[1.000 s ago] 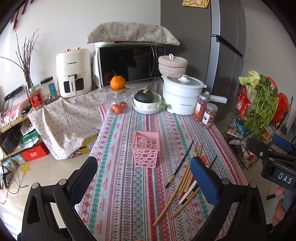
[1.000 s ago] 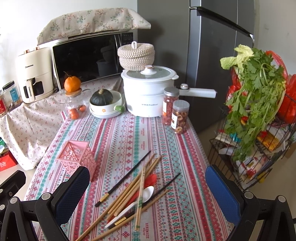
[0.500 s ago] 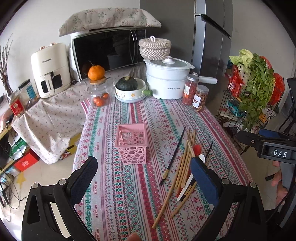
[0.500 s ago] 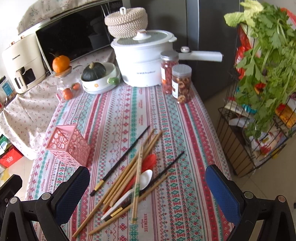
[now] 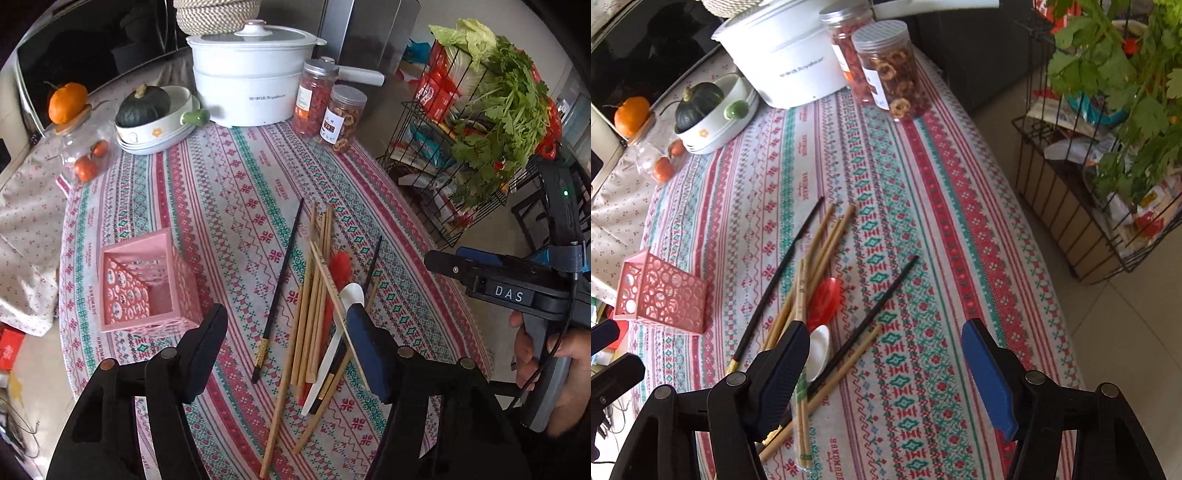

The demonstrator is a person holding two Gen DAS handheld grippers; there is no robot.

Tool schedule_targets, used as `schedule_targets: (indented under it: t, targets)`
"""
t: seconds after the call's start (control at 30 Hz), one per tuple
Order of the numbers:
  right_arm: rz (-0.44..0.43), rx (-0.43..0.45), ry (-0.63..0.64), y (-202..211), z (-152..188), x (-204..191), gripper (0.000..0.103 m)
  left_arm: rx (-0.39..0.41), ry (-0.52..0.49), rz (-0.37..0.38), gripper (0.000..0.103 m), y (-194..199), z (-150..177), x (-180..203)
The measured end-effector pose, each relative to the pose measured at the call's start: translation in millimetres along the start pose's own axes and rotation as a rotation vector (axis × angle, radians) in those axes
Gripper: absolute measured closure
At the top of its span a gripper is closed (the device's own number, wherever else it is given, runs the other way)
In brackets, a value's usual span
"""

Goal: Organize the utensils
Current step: 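Grasp the black brush with the left tool while the right tool grasps the thin black stick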

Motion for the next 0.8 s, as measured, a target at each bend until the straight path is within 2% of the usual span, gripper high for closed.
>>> schedule_targets:
  t: [0.03, 0.23, 0.4, 0.67, 0.8]
  targets:
    - [0.000, -0.010, -0.009, -3.8, -0.7, 3.5, 0.035, -0.019, 0.006, 0.004, 0.046, -10.9, -6.2, 0.0]
    - [0.019, -0.041, -0.049, -20.4, -7.5, 19.5, 0.038, -0.103, 0.025, 0.012, 0.072, -76.9, -38.5, -2.8]
    - [0.035, -0.057, -0.059, -28.6, -9.0, 27.3, 0.038, -0.161, 0.016, -0.011, 0.086, -123.9, -56.5, -5.7]
    - [0.035, -0.079, -0.064, -37.1, -10.6, 33.1, 0.038, -0.229, -0.009, -0.068, 0.090, -167.7, -64.4, -7.6]
    - [0.035, -0.087, -0.058, -40.4, -10.3, 30.7, 0.038, -0.228, 0.009, -0.089, 0.091, -177.7, -68.1, -14.0]
Point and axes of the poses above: each gripper's, at about its wrist camera, not at the fingertips, and y roughly against the way its jaws point, x to its right, z to its underside, the point moved 5 cm from there along -y, roughly the way its jaws point, and after that the axes turned 6 degrees about z, right-handed, at the moved point
